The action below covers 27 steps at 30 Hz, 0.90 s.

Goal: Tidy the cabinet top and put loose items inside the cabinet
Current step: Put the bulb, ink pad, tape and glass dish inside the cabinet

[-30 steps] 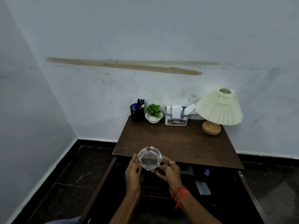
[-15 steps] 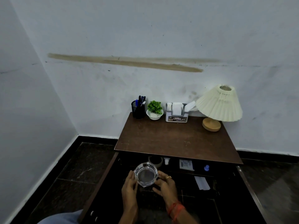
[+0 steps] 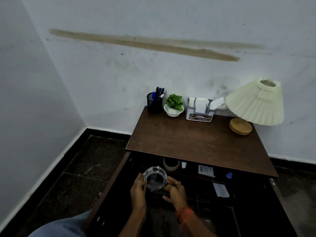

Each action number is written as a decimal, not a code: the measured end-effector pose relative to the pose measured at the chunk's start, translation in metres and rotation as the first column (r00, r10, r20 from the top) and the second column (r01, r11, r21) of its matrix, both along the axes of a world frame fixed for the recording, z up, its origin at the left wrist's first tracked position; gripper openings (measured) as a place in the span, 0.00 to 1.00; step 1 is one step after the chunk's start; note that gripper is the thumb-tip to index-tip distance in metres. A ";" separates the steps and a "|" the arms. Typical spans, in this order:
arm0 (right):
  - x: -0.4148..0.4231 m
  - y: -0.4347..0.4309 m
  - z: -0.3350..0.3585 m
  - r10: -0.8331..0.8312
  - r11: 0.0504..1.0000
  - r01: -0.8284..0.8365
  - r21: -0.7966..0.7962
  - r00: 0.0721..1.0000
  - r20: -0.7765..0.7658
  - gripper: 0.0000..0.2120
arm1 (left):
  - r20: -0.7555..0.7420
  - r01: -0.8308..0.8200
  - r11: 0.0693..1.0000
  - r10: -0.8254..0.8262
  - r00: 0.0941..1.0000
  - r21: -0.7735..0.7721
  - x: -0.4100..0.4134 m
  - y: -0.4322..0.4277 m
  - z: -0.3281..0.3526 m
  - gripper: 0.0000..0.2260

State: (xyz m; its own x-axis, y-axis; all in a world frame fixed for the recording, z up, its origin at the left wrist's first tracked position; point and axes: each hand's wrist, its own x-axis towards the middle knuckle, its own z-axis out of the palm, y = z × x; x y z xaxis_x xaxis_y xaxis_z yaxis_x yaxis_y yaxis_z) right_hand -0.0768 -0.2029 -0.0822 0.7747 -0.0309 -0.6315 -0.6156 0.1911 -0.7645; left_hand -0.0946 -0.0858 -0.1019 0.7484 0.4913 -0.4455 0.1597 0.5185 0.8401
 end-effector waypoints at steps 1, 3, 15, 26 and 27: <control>0.004 0.001 -0.002 -0.004 1.000 0.004 -0.005 1.000 -0.010 0.16 | -0.004 0.003 1.000 -0.003 1.000 -0.006 0.004 0.002 -0.002 0.21; 0.012 0.005 -0.008 -0.004 1.000 0.004 -0.001 1.000 -0.031 0.17 | -0.014 -0.002 1.000 0.002 1.000 -0.026 0.013 0.005 -0.007 0.22; 0.070 0.024 -0.042 -0.002 0.999 0.005 0.040 0.996 -0.084 0.18 | -0.056 -0.107 0.981 0.099 0.993 -0.164 0.068 0.019 -0.038 0.21; 0.105 0.033 -0.067 -0.095 0.990 0.109 0.088 0.985 -0.146 0.22 | -0.099 -0.042 0.995 0.033 0.995 -0.093 0.110 0.022 -0.076 0.14; 0.106 0.034 -0.068 -0.096 0.990 0.110 0.089 0.985 -0.140 0.22 | -0.100 -0.031 0.996 0.023 0.995 -0.078 0.111 0.022 -0.078 0.14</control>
